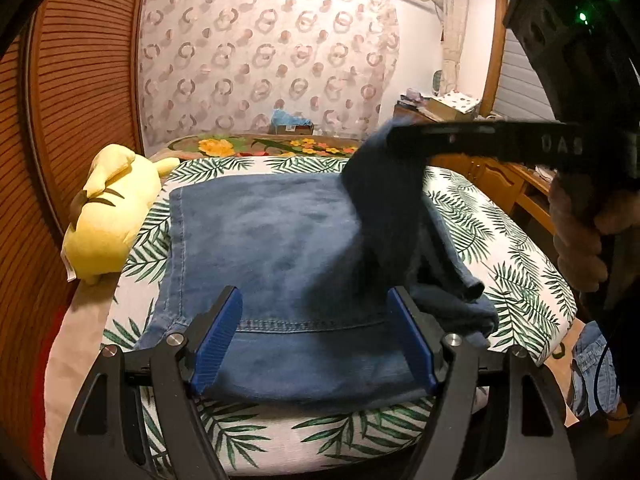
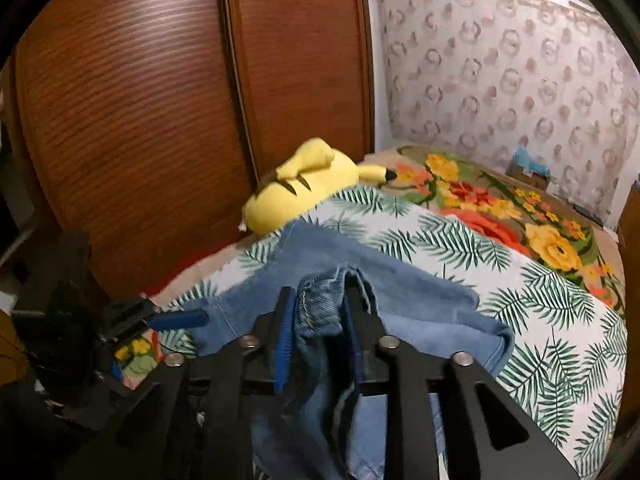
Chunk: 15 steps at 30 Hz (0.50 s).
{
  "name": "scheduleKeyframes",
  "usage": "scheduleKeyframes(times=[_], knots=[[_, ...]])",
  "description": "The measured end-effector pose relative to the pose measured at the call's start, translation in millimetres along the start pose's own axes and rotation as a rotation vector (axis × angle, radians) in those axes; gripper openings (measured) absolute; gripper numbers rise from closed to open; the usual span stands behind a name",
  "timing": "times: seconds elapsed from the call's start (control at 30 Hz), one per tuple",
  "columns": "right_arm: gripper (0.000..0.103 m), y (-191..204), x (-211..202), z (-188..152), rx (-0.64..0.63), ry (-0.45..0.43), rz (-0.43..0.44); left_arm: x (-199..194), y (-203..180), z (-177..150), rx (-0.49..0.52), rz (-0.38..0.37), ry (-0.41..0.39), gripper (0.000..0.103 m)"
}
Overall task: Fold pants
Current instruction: 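Lift the leg hem with the right tool, fold it over, and release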
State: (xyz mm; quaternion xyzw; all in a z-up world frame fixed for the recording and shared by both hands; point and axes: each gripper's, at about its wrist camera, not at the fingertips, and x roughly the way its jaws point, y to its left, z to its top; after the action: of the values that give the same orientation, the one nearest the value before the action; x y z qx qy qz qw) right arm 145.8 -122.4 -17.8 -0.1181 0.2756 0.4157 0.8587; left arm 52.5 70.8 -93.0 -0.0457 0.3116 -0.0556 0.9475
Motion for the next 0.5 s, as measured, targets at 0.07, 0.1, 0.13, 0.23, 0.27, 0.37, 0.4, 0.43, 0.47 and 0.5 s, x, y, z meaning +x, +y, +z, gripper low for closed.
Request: scheduleKeyframes(times=[0.07, 0.1, 0.13, 0.23, 0.27, 0.37, 0.4, 0.43, 0.47, 0.5], knots=[[0.041, -3, -1, 2, -0.001, 0.01, -0.018, 0, 3, -1, -0.004, 0.003, 0.0, 0.076], [0.045, -6, -2, 4, 0.001, 0.009, -0.016, 0, 4, -1, -0.007, 0.006, 0.0, 0.076], [0.045, -9, -5, 5, 0.006, 0.006, -0.015, 0, 5, -1, -0.009, 0.007, -0.001, 0.076], [0.048, -14, -17, 3, 0.009, -0.007, -0.034, 2, 8, -2, -0.014, 0.013, 0.002, 0.076], [0.048, -16, -23, 0, 0.009, -0.011, -0.045, 4, 10, -2, -0.016, 0.014, 0.006, 0.076], [0.049, -23, -31, -13, 0.024, -0.007, -0.101, 11, 15, -3, -0.018, 0.016, 0.016, 0.076], [0.049, -26, -32, -18, 0.034, 0.0, -0.118, 13, 17, -3, -0.019, 0.016, 0.02, 0.075], [0.049, -28, -33, -25, 0.044, 0.008, -0.133, 16, 19, -3, -0.021, 0.015, 0.027, 0.071], [0.049, -30, -34, -31, 0.055, 0.016, -0.142, 20, 22, -3, -0.024, 0.013, 0.036, 0.069], [0.049, -33, -35, -36, 0.067, 0.023, -0.152, 23, 25, -3, -0.025, 0.011, 0.042, 0.064]])
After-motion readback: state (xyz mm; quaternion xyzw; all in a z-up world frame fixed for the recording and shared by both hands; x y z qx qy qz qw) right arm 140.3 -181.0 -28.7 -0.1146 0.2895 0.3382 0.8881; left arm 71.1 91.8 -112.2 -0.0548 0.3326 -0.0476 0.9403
